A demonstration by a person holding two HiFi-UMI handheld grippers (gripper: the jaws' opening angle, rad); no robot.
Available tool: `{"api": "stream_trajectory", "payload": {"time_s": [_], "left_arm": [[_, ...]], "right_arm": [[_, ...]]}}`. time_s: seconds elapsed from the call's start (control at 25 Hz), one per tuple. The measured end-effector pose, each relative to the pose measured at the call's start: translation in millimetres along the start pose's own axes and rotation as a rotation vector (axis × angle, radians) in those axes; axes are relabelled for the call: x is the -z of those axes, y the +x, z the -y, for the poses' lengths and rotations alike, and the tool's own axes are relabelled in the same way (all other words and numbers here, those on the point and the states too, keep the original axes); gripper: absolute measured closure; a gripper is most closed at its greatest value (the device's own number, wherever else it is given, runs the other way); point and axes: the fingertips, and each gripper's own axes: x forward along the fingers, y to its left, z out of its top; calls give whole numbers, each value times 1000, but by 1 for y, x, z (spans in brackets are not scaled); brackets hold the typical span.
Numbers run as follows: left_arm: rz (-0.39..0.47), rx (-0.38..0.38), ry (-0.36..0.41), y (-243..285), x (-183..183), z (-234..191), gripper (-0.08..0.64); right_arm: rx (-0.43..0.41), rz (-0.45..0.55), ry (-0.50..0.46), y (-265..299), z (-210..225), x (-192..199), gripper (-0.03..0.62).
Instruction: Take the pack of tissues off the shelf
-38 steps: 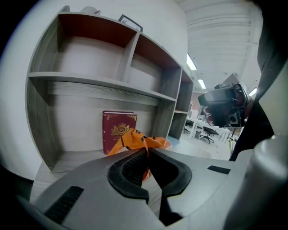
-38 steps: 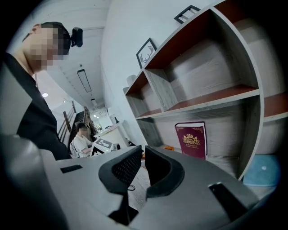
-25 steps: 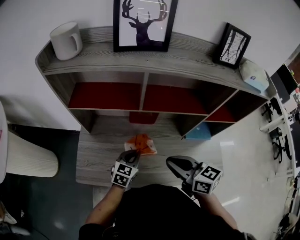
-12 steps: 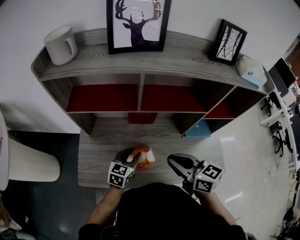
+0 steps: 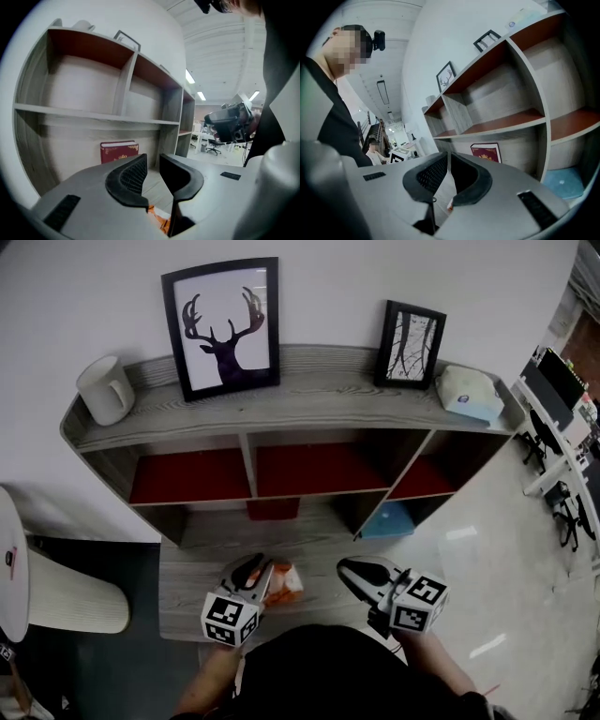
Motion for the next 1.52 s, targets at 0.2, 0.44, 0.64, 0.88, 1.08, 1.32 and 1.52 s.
{"api": "stream_trajectory", "payload": {"time_s": [0.2,0.44,0.64,0.88,1.08,1.32,1.52], "left_arm": [[96,35,54,-6,-60,35,496],[180,53,55,-8,-106,63,541],[166,79,48,0,-125,81,546],[153,106,58,14,-145,93,546],[150,122,68,32,-158,97,546],[163,181,108,46,-184,114,546],[160,200,88,52,-188,121,546]], "right_arm": [[-21,48,-40,-25,8,-28,571],[24,128,-108,-51,22,-58,571],[36,168,-152,-73,32,-83,571],[56,204,-211,-93,47,-110,571],[106,214,-316,-113,64,-148,569],[179,230,-392,-136,91,-198,569],[243,251,-479,-151,104,-244,539]]}}
